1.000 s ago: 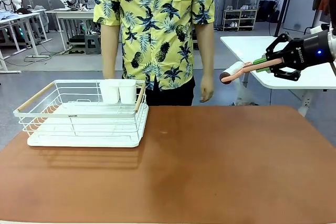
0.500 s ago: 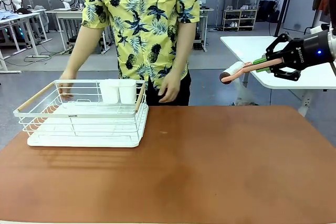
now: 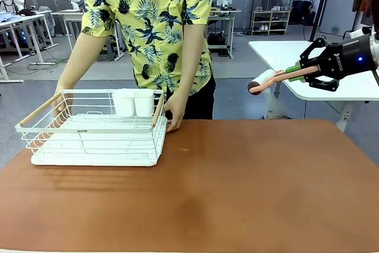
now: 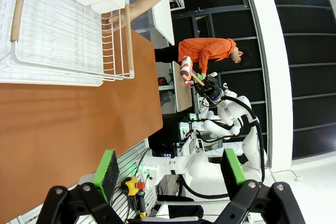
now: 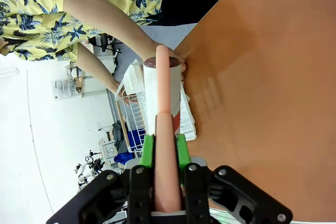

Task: Clean the table.
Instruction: Clean the table with the Lint Roller when the human lifts the Dish drying rack.

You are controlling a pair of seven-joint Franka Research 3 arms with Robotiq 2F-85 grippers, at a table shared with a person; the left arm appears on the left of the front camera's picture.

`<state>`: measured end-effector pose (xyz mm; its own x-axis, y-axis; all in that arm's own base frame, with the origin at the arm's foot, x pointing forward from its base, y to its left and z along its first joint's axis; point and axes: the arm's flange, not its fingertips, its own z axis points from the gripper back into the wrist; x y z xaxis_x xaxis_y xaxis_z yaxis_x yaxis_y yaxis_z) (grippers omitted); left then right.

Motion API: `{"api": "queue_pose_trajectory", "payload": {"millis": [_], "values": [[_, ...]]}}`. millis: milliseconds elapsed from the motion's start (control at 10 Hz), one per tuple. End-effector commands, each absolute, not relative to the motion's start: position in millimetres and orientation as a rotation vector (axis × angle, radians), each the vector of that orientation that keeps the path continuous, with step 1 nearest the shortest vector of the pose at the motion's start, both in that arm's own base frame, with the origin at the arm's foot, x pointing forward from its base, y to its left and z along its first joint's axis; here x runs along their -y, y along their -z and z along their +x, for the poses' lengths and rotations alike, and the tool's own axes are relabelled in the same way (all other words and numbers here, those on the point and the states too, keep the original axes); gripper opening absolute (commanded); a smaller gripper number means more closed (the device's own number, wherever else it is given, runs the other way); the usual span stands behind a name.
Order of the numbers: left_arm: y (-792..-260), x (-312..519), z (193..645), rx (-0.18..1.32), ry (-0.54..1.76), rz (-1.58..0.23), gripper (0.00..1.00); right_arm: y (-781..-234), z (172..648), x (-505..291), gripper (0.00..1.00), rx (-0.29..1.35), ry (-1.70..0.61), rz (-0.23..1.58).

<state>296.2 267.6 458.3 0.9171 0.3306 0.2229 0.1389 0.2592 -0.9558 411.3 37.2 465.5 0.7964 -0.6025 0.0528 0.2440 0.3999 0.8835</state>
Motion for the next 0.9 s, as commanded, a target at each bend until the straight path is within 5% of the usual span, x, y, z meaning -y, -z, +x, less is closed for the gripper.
{"api": "queue_pose_trajectory", "payload": {"millis": [0,800], "values": [[-459.9,-270.2,295.8,0.443,-0.116,-1.332,1.00,-465.3,411.2,-38.5,0.01,0.395,0.550,1.027],[-459.9,-270.2,295.8,0.443,-0.116,-1.332,1.00,-465.3,411.2,-38.5,0.01,0.395,0.550,1.027]]}}
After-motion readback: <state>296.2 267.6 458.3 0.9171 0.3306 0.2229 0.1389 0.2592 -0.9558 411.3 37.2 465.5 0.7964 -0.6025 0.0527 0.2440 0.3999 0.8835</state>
